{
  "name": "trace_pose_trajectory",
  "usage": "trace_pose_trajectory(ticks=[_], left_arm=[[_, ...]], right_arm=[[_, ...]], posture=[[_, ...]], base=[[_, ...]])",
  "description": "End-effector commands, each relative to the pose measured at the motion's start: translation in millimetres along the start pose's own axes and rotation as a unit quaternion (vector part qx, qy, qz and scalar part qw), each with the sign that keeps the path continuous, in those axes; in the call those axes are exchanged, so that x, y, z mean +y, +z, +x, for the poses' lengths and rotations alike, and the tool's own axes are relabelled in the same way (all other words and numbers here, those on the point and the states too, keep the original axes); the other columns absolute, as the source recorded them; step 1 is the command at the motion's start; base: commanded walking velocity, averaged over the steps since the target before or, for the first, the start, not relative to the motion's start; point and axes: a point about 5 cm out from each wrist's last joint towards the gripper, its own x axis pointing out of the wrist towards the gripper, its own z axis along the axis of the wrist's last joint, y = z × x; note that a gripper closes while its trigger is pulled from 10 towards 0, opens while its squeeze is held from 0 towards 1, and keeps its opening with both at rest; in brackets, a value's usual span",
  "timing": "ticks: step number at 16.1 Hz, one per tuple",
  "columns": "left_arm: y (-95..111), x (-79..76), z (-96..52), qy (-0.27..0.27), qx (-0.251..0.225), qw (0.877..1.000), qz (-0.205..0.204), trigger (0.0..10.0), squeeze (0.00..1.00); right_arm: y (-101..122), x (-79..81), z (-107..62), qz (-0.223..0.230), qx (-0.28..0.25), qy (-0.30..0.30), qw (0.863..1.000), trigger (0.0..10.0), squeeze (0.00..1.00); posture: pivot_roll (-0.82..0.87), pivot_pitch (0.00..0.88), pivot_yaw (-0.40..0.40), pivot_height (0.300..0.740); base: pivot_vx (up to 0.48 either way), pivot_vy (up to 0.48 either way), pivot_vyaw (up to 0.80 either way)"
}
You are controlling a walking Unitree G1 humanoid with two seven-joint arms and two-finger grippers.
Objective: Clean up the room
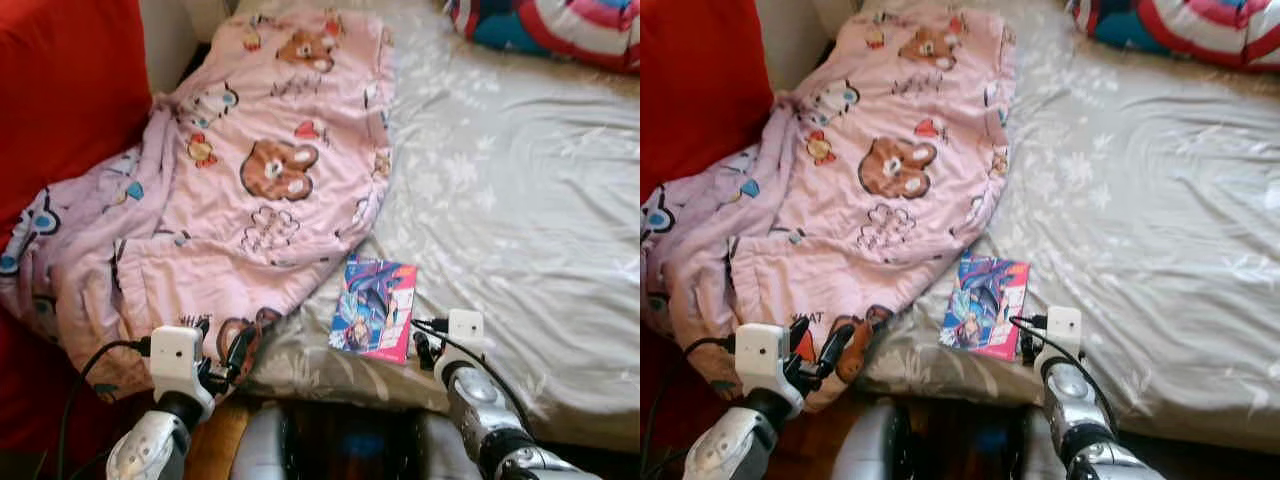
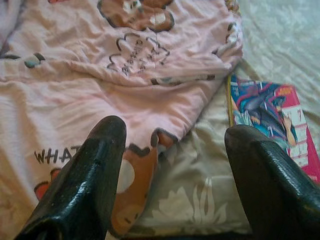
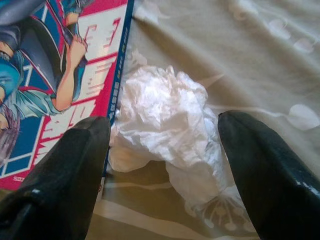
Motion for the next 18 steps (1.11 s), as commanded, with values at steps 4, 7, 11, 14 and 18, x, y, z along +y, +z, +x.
trace_pose_trajectory(ticks=[4, 7, 11, 14, 18], left_arm=[[-2.1, 2.2, -16.4, 0.003, 0.032, 0.999, 0.009, 10.0, 0.00], [-2.0, 4.5, -22.5, 0.009, 0.040, 0.999, 0.011, 10.0, 0.00], [-1.7, 6.2, -23.1, 0.013, 0.047, 0.999, 0.014, 10.0, 0.00], [-1.8, 7.2, -22.5, 0.015, 0.047, 0.999, 0.016, 10.0, 0.00], [-4.9, 7.6, -23.8, 0.017, 0.055, 0.998, 0.017, 10.0, 0.00]], right_arm=[[-16.4, 0.8, -3.1, -0.005, 0.035, -0.007, 0.999, 10.0, 0.00], [-18.8, 2.9, -4.0, -0.003, 0.035, -0.002, 0.999, 0.0, 0.00], [-19.5, 3.8, -4.1, -0.001, 0.036, -0.003, 0.999, 0.0, 0.00], [-17.9, 1.8, -3.7, -0.002, 0.033, -0.006, 0.999, 0.0, 0.00], [-19.9, -0.6, -4.3, -0.002, 0.037, -0.012, 0.999, 0.0, 0.00]], posture=[[0.18, 0.363, 0.121, 0.655], [0.19, 0.362, 0.123, 0.655], [0.19, 0.354, 0.124, 0.655], [0.18, 0.349, 0.123, 0.655], [0.19, 0.348, 0.124, 0.655]], base=[[0.000, 0.000, 0.00], [0.000, 0.000, 0.00], [0.000, 0.000, 0.00], [0.000, 0.000, 0.00], [0.000, 0.000, 0.00]])
